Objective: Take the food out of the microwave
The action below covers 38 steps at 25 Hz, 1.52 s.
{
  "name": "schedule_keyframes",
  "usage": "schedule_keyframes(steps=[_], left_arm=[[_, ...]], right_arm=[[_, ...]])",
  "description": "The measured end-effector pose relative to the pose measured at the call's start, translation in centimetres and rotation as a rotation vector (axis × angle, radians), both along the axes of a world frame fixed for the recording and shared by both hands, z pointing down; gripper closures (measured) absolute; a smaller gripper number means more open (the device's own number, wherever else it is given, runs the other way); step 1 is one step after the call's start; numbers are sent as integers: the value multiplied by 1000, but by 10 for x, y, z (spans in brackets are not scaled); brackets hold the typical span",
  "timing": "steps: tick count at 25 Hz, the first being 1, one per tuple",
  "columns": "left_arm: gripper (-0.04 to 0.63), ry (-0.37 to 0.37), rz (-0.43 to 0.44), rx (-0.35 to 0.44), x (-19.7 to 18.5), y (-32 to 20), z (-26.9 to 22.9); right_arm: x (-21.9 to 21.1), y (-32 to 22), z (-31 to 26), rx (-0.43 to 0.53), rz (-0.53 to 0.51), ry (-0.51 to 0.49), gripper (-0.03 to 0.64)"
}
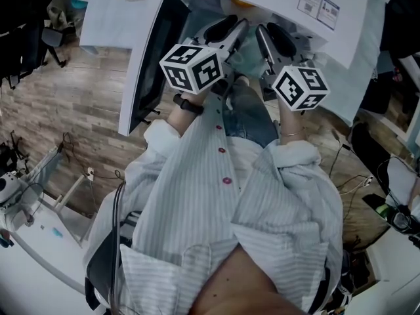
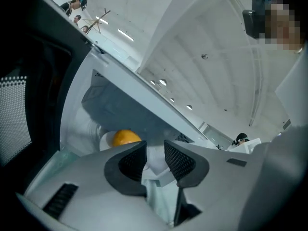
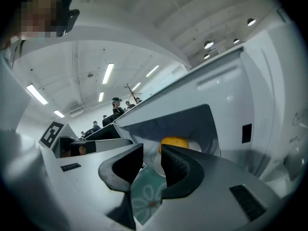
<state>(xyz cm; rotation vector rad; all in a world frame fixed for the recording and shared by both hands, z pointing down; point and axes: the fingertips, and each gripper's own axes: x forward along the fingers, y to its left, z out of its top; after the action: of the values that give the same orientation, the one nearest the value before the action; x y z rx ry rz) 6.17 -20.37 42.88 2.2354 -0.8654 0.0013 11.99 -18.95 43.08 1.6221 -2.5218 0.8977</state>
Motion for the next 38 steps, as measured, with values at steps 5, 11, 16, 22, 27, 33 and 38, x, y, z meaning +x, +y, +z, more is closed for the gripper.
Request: schedule_keyframes(steps=[5, 11, 16, 22, 27, 33, 38], left_arm=[[468, 23, -7, -55, -1, -2, 16], [454, 48, -44, -142, -9, -4, 44], [455, 54, -59, -208, -13, -3, 65], [443, 111, -76, -293, -11, -10, 85], [437, 151, -100, -358, -7, -17, 101], [437, 182, -118, -402, -2, -24, 112], [437, 206, -143, -435, -2, -32, 119]], right_arm=[[2, 0, 21, -53, 35, -23, 494], [5, 0, 48, -117, 62, -40, 477], [3, -1, 66, -162, 84, -59, 472], [3, -3, 91, -218, 119, -108, 465], [9, -7, 104, -246, 147, -141, 460], [12, -13, 114, -269, 180, -192, 457], [15, -17, 121, -295, 223, -243, 456]])
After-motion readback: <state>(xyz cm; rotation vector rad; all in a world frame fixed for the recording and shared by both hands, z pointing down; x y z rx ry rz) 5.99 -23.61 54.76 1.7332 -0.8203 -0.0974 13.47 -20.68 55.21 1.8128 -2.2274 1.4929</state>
